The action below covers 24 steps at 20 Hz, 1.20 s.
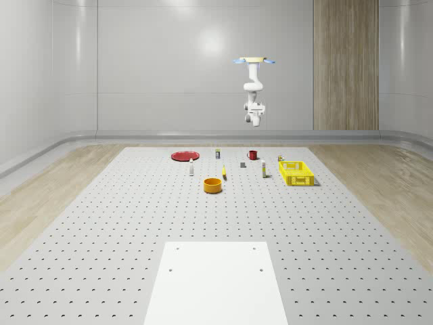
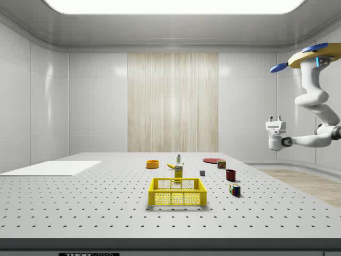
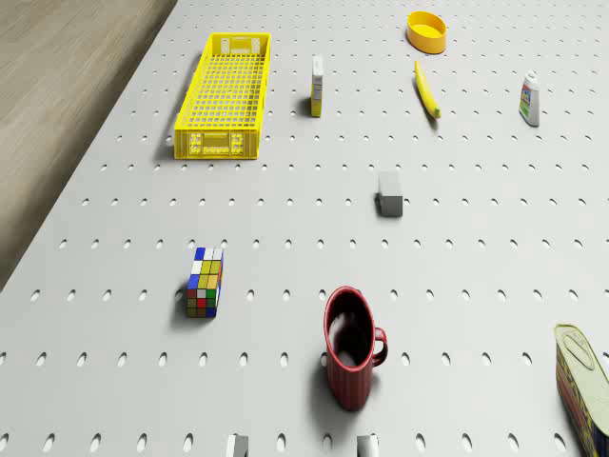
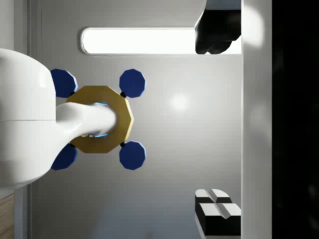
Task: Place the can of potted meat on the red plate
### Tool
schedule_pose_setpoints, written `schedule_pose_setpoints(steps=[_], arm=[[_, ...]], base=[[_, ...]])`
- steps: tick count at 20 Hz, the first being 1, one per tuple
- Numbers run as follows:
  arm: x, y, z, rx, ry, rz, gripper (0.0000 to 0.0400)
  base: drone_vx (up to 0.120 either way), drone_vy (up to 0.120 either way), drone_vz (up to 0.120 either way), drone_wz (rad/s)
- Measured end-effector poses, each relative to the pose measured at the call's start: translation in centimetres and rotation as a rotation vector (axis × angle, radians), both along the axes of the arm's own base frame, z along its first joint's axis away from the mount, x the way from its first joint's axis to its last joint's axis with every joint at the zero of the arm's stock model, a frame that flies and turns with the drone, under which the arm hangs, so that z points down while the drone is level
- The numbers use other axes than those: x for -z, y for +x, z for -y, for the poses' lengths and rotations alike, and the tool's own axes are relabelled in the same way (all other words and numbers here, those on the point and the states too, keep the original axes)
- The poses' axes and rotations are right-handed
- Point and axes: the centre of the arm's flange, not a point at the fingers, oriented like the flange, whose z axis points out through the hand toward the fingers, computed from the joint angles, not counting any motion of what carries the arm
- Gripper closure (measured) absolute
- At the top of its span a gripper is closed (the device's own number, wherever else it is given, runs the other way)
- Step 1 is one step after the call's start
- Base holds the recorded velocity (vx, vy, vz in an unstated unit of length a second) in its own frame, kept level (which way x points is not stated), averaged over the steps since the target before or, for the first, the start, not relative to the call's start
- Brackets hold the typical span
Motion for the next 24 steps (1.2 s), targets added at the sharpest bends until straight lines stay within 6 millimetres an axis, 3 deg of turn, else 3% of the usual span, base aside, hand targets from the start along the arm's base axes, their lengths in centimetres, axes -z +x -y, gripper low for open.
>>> schedule_pose_setpoints(steps=[4, 12, 24], arm=[[-3.0, -0.4, 0.0, 0.0, 0.0, 0.003, 0.0], [-7.5, -0.1, 0.0, 0.0, 0.0, 0.009, 0.0], [-9.2, -0.1, 0.0, 0.0, 0.0, 0.019, 0.0]], base=[[0.01, -0.04, 0.0, 0.0], [0.12, -0.12, 0.0, 0.0], [0.117, -0.12, 0.0, 0.0]])
